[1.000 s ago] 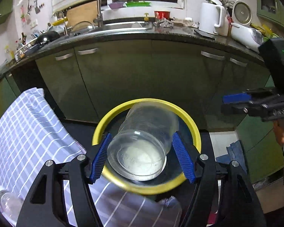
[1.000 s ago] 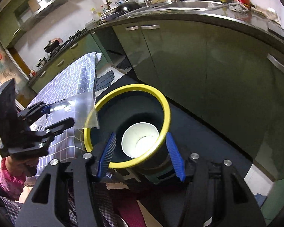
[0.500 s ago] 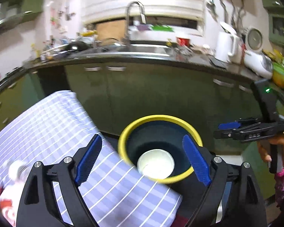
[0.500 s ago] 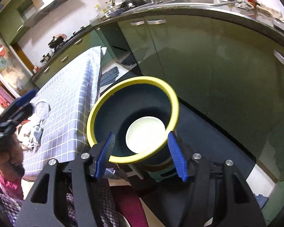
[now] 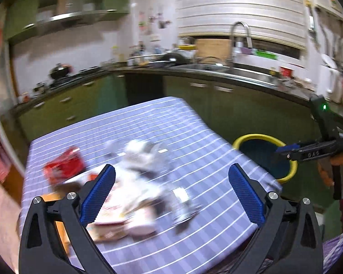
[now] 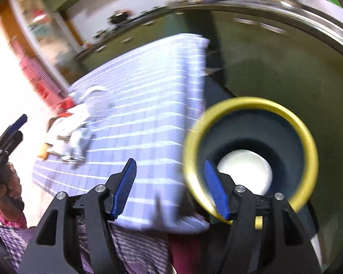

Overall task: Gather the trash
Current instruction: 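Grasp the clear water bottle with the right gripper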

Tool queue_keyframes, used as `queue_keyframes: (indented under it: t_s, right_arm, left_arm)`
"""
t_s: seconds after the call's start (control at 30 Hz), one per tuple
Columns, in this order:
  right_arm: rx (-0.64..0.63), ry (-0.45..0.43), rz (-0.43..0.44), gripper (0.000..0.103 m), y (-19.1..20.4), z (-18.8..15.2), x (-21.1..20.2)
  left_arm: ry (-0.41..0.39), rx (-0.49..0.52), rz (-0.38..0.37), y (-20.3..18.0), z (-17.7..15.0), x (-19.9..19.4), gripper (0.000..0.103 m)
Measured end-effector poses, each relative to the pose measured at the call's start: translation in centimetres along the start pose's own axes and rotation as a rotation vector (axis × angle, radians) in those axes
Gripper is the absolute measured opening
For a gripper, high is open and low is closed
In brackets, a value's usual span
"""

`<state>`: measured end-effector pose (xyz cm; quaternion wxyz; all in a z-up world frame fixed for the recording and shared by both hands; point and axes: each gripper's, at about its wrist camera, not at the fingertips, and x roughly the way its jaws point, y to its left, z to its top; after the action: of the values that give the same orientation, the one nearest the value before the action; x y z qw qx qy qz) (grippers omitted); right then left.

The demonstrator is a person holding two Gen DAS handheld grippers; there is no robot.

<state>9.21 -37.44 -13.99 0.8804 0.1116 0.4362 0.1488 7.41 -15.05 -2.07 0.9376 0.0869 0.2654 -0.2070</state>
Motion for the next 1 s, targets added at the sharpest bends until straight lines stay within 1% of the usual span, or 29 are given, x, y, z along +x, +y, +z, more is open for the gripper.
queue_keyframes:
  t_s: [0.07,0.17,0.2,0.27,0.33,0.4,0.53,0.73,1.0]
  right_arm:
    - [-0.068,0.011,0.05,0.059,3.0,1.8,1.8]
    - [-0.136,0.031,0.107,0.059,5.9,4.0,4.2]
    - [-0.166,0.038,0.136,0.06,7.1,4.9,5.2]
    - [-0.212,0.046,0.171,0.066,8.9,6.4,7.1]
    - [-0.257,0.045,0.171,0.071,10.5,7.5,8.7]
    - [-0.29,0.048,0.159,0.072,11.3,8.6,9.9]
    - [-0.346,0.077,0.155,0.073,12.9,11.0,12.5]
    - [-0.388,0.208,0.147,0.074,14.4,13.5,17.2]
    - [-0.433,0.307,0.099,0.074,16.6,14.2,21.2]
  left_arm:
    - [0.001,-0.042,0.027,2.1,-1.1,-0.8,0.098]
    - [0.003,-0.095,0.058,4.5,-2.3,-1.5,0.098]
    - [0.0,-0.111,0.065,5.3,-2.6,-1.8,0.098]
    - [-0.003,-0.124,0.075,6.1,-3.5,-2.2,0.098]
    - [-0.004,-0.127,0.091,6.7,-3.9,-2.4,0.098]
    - [-0.005,-0.126,0.101,6.8,-3.9,-2.2,0.098]
    - [-0.004,-0.141,0.095,7.0,-4.3,-1.9,0.098]
    - [0.002,-0.155,0.102,7.3,-5.0,-1.2,0.098]
    - [0.006,-0.171,0.111,7.7,-5.5,-0.8,0.098]
